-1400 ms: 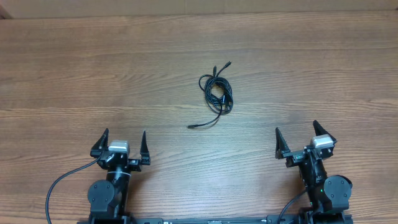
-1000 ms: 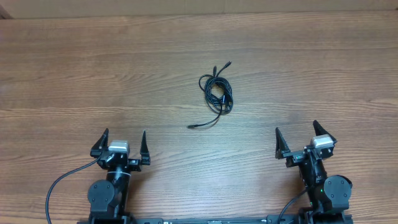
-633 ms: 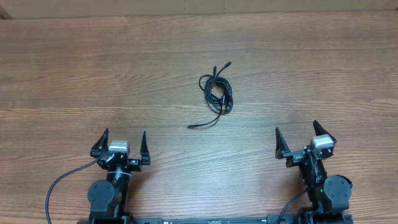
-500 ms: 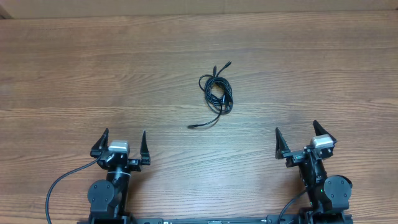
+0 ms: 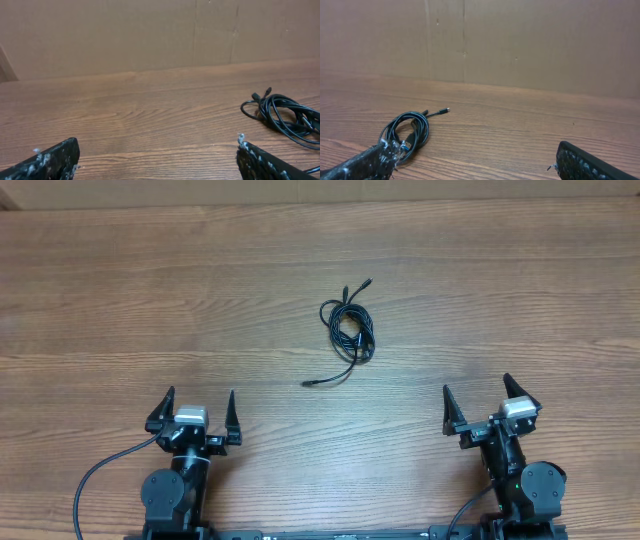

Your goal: Untangle cables

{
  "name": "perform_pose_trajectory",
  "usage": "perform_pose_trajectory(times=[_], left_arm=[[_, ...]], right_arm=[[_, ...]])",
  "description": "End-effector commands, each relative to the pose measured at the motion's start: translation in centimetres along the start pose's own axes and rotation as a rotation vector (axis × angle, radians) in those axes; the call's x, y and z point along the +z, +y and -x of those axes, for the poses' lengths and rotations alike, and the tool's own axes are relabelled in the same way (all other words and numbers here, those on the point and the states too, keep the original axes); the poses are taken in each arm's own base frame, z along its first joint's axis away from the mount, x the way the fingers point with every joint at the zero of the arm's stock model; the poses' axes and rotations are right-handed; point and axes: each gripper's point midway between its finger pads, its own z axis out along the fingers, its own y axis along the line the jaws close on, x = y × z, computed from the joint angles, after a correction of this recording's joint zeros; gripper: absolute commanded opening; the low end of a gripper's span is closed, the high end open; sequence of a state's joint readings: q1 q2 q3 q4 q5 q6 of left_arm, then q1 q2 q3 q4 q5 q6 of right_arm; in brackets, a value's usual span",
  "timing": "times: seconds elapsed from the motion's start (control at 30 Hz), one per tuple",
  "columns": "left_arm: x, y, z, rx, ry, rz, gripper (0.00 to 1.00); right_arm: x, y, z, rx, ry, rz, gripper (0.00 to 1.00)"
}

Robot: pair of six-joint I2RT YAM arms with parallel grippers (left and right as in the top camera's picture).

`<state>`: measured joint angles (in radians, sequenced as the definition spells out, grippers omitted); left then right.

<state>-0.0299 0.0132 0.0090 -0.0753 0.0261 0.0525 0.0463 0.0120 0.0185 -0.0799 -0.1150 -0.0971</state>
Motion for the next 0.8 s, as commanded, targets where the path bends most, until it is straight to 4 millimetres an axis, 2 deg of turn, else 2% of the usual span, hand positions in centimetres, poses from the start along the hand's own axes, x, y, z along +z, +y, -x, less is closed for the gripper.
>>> perform_pose_trajectory(times=[0.0, 0.77], left_arm=[[-0.02, -0.05, -0.04, 0.011, -0.004, -0.007, 1.00], [-0.02, -0.22, 0.16, 0.010, -0.012, -0.017, 1.00]], right_arm=[[0.02, -0.09, -0.22, 0.006, -0.002, -0.007, 1.00], [0.01, -0.09, 0.32, 0.018, -0.024, -0.007, 1.00]])
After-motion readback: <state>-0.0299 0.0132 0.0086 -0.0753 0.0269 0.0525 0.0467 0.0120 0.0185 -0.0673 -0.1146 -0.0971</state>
